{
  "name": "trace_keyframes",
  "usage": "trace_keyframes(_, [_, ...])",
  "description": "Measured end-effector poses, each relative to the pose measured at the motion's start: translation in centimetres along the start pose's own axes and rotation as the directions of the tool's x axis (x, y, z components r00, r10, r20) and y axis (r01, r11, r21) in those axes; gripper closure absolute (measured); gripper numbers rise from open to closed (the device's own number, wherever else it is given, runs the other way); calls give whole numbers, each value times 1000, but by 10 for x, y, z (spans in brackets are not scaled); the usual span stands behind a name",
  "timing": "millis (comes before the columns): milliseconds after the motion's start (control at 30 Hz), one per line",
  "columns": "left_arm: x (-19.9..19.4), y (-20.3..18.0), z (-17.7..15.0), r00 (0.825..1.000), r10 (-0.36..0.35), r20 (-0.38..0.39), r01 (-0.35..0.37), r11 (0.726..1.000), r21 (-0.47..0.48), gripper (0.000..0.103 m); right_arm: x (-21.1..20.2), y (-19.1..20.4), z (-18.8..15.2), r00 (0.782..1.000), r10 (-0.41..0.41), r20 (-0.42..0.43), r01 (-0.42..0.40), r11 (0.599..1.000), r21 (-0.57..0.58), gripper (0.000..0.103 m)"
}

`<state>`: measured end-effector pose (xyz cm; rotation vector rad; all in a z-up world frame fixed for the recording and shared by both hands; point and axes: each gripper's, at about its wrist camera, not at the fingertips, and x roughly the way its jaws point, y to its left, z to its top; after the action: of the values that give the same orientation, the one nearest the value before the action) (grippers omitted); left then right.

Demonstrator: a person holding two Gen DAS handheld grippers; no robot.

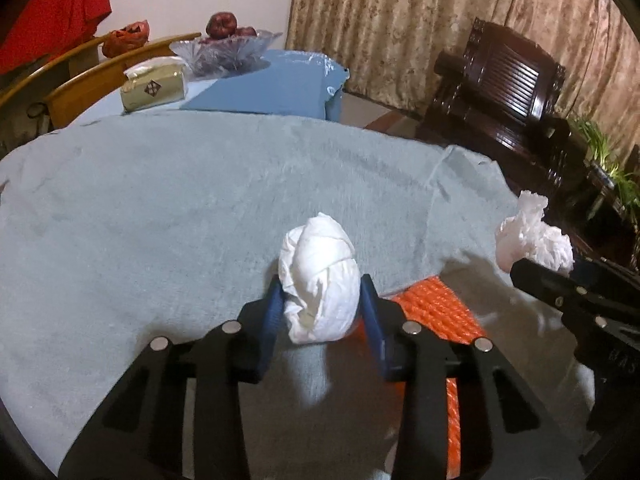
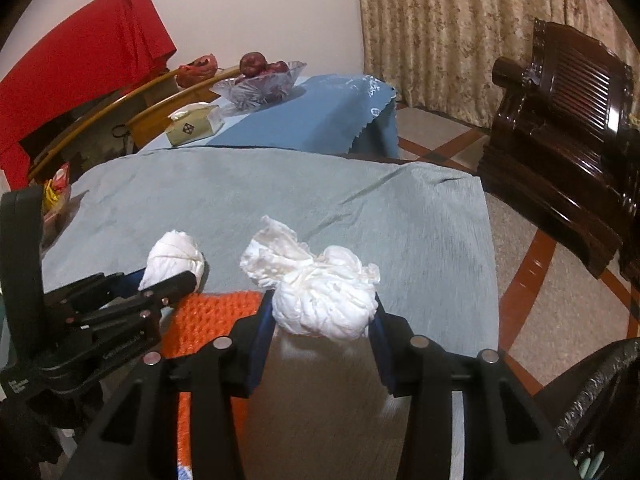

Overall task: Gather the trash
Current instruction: 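Grasp a white tissue with the left tool while the right tool grasps another tissue, then carry both white tissues over the bin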

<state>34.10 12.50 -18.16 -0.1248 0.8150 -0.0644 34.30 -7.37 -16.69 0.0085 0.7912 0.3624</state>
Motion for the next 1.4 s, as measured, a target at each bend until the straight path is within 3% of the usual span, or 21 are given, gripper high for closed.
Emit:
trace_keyframes(433, [-101,-7,-7,991,20,131,-22,1000,14,68,-72,20,-6,995,45,84,-43,999,-21,58])
trace_keyframes(1033, [-193,-61,-63,989,-26,147,18,999,51,68,-185,14,-57,988,35,153,-35,999,0,58])
trace_keyframes(1400, [-224,-110,-95,985,-114,126,100,989,112,68,-243,-5,-88,982,-13,189,11,1000,11,58])
